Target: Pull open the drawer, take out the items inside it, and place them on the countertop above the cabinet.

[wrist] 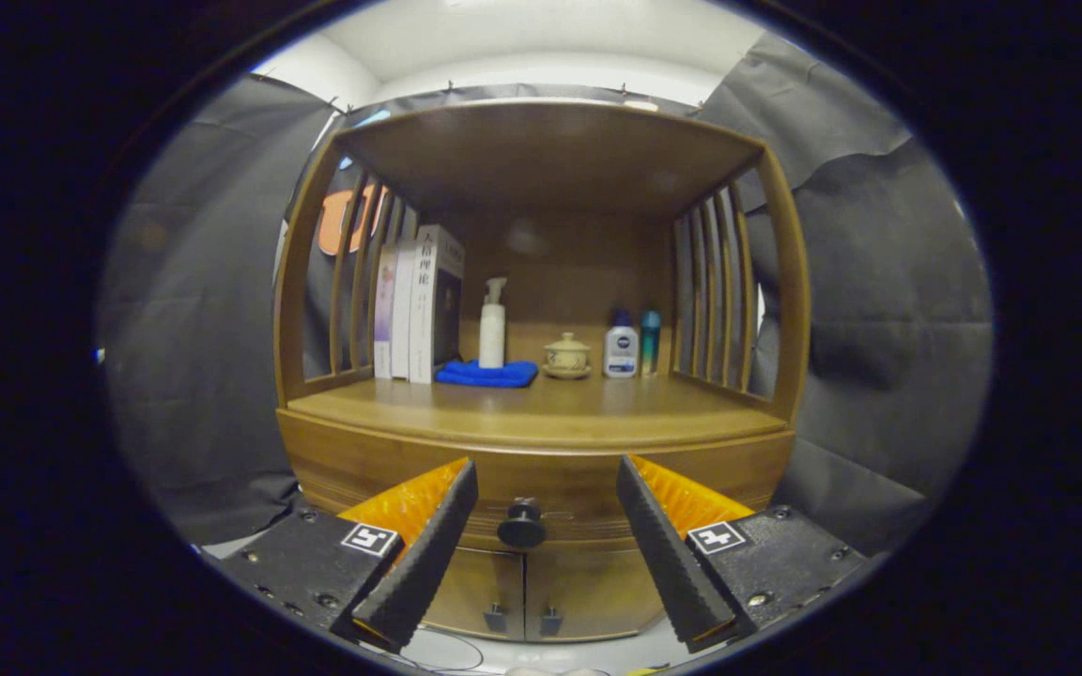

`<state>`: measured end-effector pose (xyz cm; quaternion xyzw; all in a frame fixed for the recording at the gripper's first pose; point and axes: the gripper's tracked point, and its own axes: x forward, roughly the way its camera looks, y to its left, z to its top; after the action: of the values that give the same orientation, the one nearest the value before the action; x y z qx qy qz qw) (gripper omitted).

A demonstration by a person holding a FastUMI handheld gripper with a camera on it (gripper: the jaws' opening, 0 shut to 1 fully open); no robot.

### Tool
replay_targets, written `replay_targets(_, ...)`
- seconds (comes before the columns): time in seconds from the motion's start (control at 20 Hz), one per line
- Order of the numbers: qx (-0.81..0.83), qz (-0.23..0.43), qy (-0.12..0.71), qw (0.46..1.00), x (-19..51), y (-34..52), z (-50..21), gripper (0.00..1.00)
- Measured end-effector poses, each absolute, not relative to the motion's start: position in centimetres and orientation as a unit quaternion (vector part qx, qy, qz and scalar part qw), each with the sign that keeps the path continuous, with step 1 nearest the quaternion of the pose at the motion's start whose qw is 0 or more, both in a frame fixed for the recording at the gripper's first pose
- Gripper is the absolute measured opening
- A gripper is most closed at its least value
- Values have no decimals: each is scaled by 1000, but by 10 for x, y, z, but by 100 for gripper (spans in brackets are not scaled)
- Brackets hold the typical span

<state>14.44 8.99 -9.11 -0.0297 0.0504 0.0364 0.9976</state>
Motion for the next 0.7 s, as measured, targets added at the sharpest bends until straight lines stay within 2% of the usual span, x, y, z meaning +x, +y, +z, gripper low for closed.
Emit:
replay_targets(0.5, -29, 25, 93, 995, 198, 93, -156, 96)
replay_targets(0.55, -29, 25, 93, 995, 201, 93, -159, 93)
replay_targets(0.7, -26, 26, 98, 995, 209, 96, -165, 77)
